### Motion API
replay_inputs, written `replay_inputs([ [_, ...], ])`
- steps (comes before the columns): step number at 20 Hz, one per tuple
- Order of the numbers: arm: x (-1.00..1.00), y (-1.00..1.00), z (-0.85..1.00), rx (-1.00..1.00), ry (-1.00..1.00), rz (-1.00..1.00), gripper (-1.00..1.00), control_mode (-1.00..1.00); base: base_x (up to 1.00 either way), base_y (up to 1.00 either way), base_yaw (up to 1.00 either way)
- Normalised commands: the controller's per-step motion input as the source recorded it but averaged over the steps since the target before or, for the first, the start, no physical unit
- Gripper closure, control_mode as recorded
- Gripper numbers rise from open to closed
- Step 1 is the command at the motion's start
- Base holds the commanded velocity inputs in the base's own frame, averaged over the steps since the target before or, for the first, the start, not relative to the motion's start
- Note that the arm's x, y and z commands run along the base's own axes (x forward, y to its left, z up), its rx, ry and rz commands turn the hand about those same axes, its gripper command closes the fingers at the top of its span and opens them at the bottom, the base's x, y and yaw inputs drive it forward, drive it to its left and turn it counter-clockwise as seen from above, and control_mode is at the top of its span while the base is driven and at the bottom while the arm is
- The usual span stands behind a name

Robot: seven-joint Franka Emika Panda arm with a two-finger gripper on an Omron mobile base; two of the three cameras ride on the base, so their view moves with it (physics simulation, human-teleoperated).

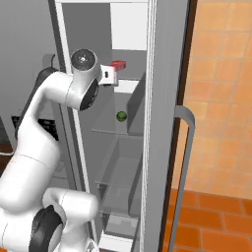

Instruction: Place one avocado and one steak in each tupperware on the nearby counter, to pack two identical lunches.

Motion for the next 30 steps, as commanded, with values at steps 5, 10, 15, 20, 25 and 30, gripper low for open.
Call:
replay_inputs([
  [5,0.93,-0.18,0.0,0.07,0.12,0.01,-1.0,-1.0,0.0,0.0,0.0],
  [10,0.62,-0.03,0.09,0.0,-0.06,0.14,-1.0,-1.0,0.0,0.0,0.0],
  [15,0.61,0.0,0.02,0.0,0.0,0.15,-1.0,-1.0,0.0,0.0,0.0],
  [20,0.64,0.0,0.0,0.0,0.13,0.03,-1.0,-1.0,0.0,0.0,0.0],
  [25,0.66,-0.05,-0.03,0.0,0.02,0.02,-1.0,-1.0,0.0,0.0,0.0],
  [30,0.65,-0.12,-0.16,0.0,-0.09,0.03,-1.0,-1.0,0.0,0.0,0.0],
])
